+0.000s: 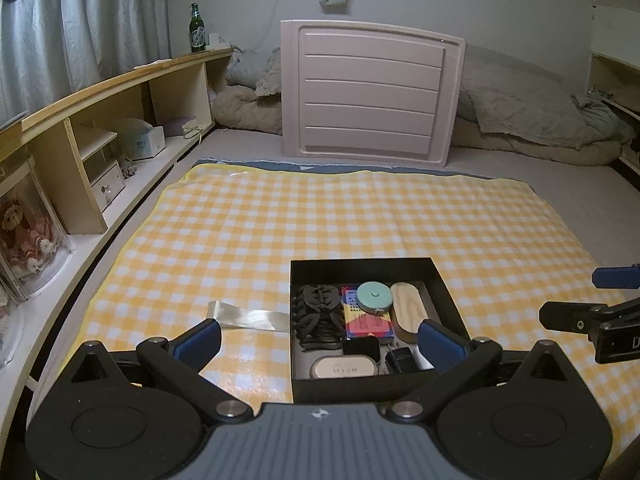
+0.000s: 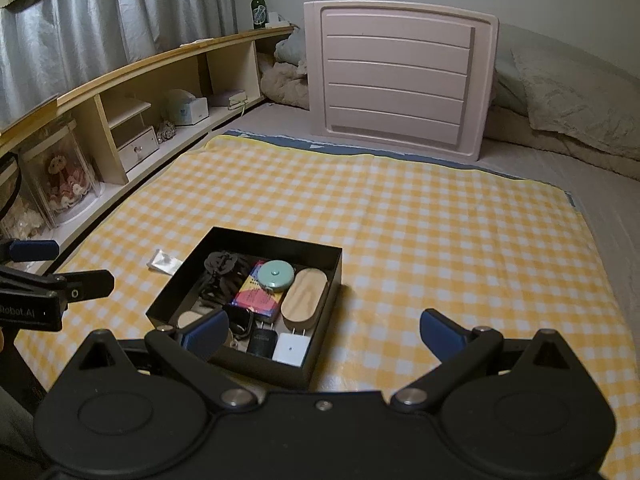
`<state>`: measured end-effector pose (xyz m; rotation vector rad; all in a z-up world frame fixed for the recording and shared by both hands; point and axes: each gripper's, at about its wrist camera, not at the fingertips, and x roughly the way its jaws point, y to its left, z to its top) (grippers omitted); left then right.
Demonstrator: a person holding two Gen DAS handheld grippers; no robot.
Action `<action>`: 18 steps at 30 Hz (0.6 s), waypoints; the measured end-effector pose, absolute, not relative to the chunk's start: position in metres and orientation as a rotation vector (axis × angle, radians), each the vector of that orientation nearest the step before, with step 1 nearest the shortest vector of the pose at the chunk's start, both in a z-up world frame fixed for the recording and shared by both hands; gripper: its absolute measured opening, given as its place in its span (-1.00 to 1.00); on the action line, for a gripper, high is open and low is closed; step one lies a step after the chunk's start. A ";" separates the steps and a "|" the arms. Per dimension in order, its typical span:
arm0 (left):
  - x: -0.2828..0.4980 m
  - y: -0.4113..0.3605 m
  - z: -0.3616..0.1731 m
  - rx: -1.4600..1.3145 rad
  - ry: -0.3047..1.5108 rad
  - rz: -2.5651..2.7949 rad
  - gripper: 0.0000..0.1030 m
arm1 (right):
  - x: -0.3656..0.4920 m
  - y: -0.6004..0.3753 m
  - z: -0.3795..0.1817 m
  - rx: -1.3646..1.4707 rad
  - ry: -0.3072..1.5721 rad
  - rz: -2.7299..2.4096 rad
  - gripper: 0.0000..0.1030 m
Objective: Organize rigid objects
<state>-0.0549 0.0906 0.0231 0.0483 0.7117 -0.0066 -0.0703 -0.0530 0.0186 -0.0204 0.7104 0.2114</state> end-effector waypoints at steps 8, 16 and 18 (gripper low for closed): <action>-0.070 0.087 0.015 0.055 0.717 -0.008 1.00 | -0.084 -0.053 0.012 -0.036 0.719 0.193 1.00; -0.076 0.086 0.007 0.056 0.738 -0.008 1.00 | -0.091 -0.055 0.007 -0.015 0.733 0.188 1.00; -0.077 0.085 0.007 0.058 0.739 -0.007 1.00 | -0.091 -0.055 0.007 -0.014 0.732 0.187 1.00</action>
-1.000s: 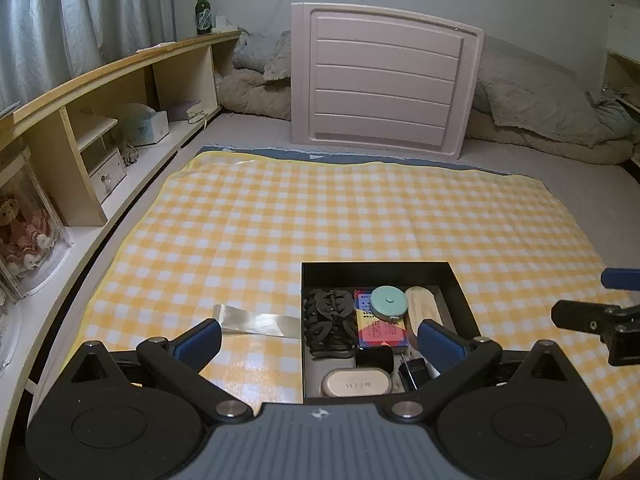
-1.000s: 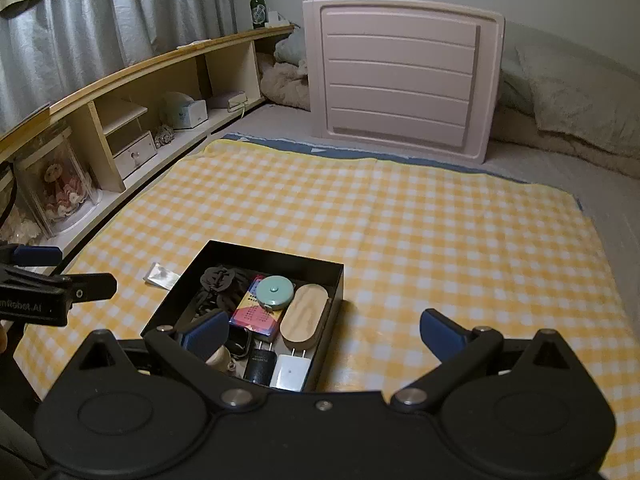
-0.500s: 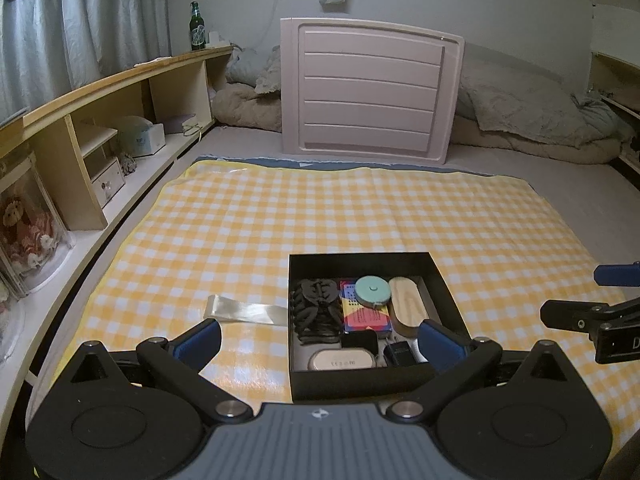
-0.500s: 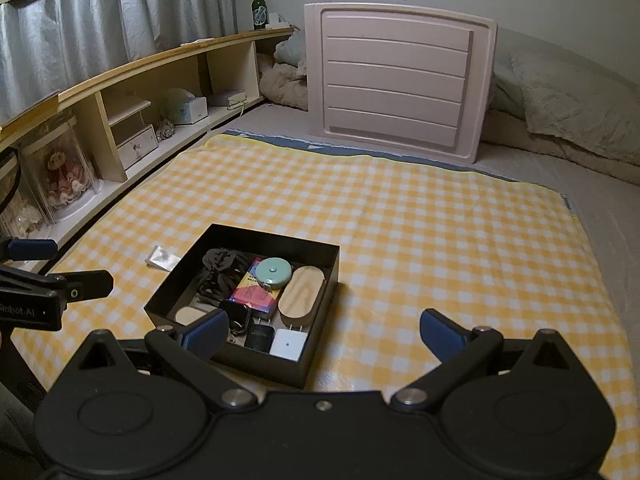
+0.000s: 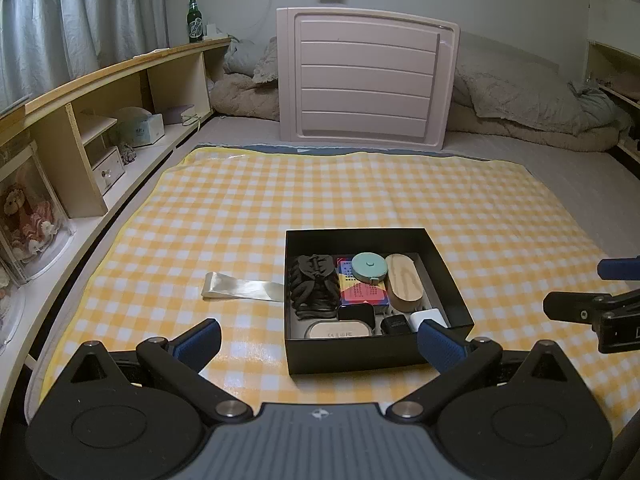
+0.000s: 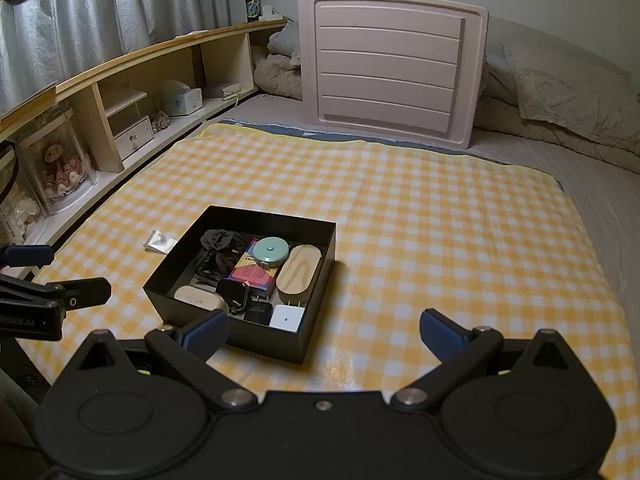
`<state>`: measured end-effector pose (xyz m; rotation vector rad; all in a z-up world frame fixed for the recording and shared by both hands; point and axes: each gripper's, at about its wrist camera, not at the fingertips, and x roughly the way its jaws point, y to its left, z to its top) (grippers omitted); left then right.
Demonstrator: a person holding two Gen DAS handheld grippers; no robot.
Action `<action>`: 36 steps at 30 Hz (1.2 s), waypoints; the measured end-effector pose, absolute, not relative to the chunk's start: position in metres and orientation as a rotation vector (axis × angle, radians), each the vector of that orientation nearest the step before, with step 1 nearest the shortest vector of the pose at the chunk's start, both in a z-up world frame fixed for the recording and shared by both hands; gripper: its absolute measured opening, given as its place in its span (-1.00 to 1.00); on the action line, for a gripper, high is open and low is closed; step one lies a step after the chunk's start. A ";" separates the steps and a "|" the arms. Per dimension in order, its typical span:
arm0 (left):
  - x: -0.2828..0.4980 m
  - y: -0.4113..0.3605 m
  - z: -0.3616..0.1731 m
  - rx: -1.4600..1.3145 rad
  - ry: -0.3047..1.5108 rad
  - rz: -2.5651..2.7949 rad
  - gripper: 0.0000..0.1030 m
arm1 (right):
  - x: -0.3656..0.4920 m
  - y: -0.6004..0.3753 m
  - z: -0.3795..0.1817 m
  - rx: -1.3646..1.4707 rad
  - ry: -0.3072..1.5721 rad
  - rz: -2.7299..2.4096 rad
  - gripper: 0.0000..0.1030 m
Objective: Organize rigid objects
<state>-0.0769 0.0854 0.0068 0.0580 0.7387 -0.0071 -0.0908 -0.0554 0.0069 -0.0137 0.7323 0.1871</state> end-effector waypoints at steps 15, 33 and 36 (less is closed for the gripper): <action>-0.079 0.083 0.004 0.058 0.747 -0.015 1.00 | -0.094 -0.057 0.004 -0.010 0.736 0.180 1.00; -0.078 0.080 0.003 0.054 0.755 -0.022 1.00 | -0.095 -0.056 0.003 -0.012 0.736 0.180 1.00; -0.078 0.080 0.003 0.055 0.755 -0.021 1.00 | -0.094 -0.056 0.003 -0.011 0.737 0.180 1.00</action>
